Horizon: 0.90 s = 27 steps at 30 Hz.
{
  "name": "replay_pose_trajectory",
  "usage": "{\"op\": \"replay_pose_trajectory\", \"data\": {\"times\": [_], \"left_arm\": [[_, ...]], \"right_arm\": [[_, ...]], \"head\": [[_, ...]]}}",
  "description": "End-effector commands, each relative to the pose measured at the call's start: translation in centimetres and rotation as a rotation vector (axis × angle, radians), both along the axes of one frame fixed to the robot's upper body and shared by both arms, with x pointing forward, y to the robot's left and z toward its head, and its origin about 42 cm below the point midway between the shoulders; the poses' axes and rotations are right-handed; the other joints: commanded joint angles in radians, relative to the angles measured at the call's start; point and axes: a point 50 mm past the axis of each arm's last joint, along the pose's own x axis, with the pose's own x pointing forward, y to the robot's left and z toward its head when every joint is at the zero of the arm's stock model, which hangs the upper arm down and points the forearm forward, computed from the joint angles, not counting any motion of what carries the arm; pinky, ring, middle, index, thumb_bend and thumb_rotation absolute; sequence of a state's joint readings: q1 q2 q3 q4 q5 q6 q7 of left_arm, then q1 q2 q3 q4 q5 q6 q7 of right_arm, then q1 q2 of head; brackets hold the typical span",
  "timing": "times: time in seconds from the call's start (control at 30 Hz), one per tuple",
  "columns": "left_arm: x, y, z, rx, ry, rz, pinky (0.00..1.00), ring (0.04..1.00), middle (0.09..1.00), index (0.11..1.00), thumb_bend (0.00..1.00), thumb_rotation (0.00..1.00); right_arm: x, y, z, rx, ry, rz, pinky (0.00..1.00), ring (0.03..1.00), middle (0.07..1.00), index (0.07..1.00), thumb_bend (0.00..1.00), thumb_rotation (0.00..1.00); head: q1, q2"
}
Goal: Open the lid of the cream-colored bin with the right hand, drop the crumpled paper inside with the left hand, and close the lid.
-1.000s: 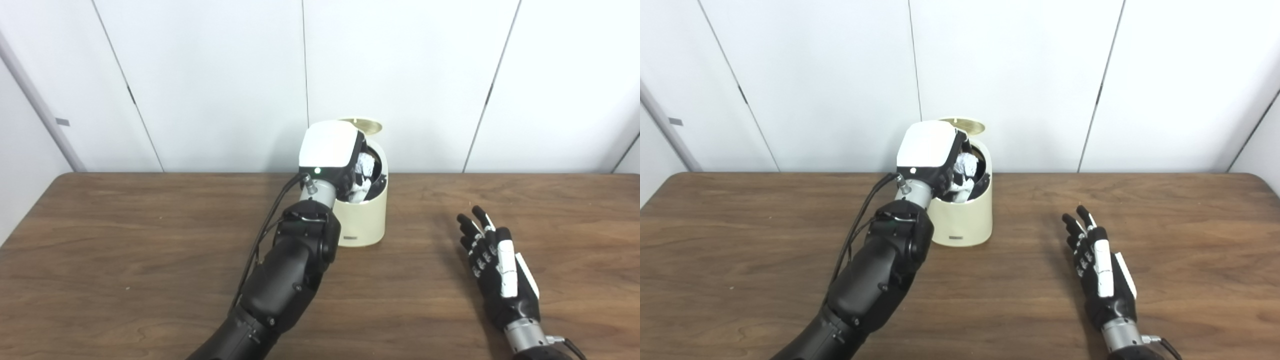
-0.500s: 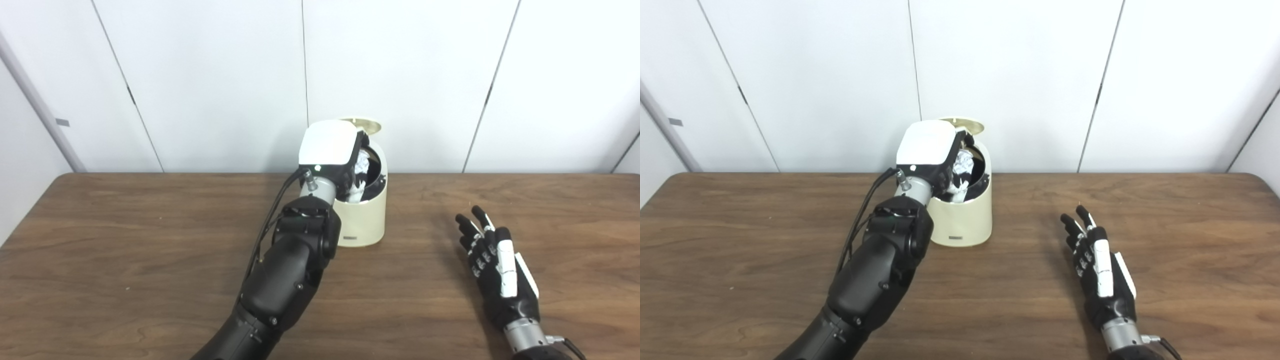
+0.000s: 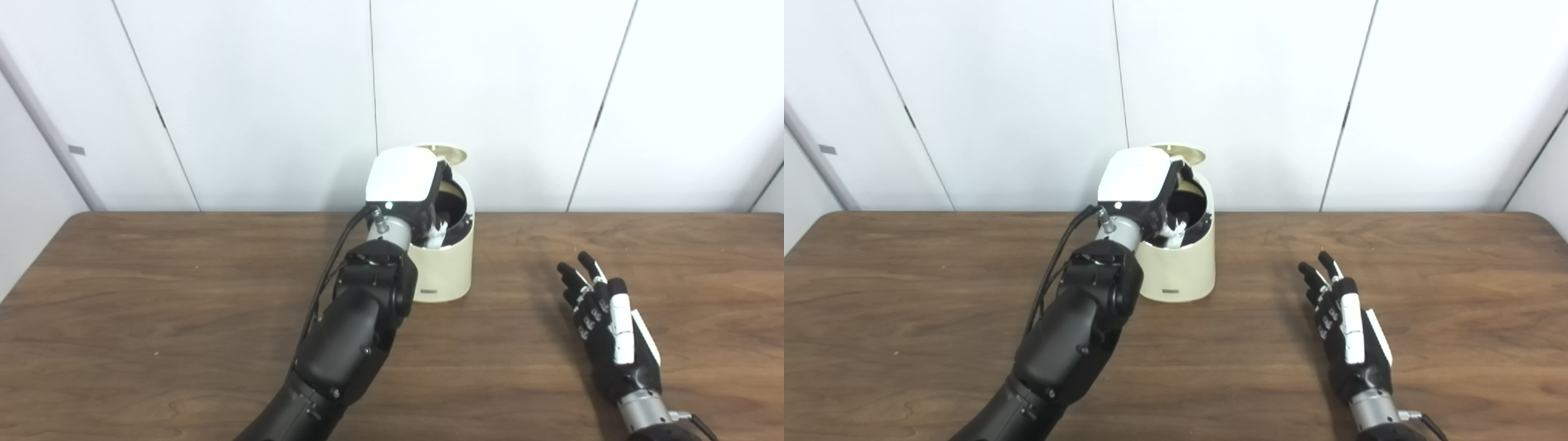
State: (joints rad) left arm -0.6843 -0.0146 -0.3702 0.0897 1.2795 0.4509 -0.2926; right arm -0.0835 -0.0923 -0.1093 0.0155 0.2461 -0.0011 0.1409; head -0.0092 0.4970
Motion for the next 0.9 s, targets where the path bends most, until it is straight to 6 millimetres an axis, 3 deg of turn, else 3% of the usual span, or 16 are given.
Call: {"op": "replay_pose_trajectory", "data": {"times": [0.0, 0.17, 0.33, 0.37, 0.4, 0.5, 0.87], "left_arm": [[0.1, 0.7, 0.1, -0.017, 0.012, 0.023, 0.44, 0.577, 0.639, 0.622, 0.84, 0.0], [-0.1, 0.8, -0.1, 0.016, -0.012, 0.033, 0.35, 0.488, 0.58, 0.616, 0.86, 0.0], [-0.4, 1.3, -0.1, -0.057, -0.018, 0.016, 0.39, 0.524, 0.602, 0.606, 0.85, 0.0], [-0.4, 1.4, -0.1, -0.084, -0.027, 0.01, 0.39, 0.524, 0.606, 0.55, 0.69, 0.02], [-0.5, 1.5, -0.1, -0.1, -0.039, 0.007, 0.37, 0.503, 0.591, 0.52, 0.6, 0.03], [-0.6, 1.9, 0.0, -0.143, -0.076, -0.004, 0.32, 0.407, 0.519, 0.515, 0.5, 0.0], [-0.4, 3.0, -0.2, -0.261, -0.191, -0.052, 0.29, 0.403, 0.532, 0.522, 0.47, 0.0]], "right_arm": [[-1.9, -0.4, -2.7, 0.005, 0.084, -0.014, 1.0, 0.957, 0.889, 0.958, 0.53, 1.0], [-1.8, -0.4, -2.9, 0.013, 0.089, -0.001, 1.0, 0.971, 0.9, 0.968, 0.54, 1.0], [-1.7, -0.3, -3.0, 0.018, 0.1, -0.006, 1.0, 0.973, 0.89, 0.963, 0.53, 1.0], [-1.7, -0.3, -3.0, 0.018, 0.101, -0.004, 1.0, 0.978, 0.892, 0.965, 0.54, 1.0], [-1.7, -0.3, -3.0, 0.019, 0.103, -0.002, 1.0, 0.98, 0.892, 0.964, 0.54, 1.0], [-1.7, -0.2, -3.1, 0.017, 0.103, 0.002, 1.0, 0.984, 0.895, 0.966, 0.54, 1.0], [-1.6, -0.2, -3.0, 0.012, 0.105, 0.001, 1.0, 0.981, 0.891, 0.962, 0.53, 1.0]], "head": [[-0.001, 0.0], [0.002, 0.0], [0.003, 0.001], [0.003, 0.002], [0.003, 0.002], [0.002, 0.001], [0.005, 0.001]]}}
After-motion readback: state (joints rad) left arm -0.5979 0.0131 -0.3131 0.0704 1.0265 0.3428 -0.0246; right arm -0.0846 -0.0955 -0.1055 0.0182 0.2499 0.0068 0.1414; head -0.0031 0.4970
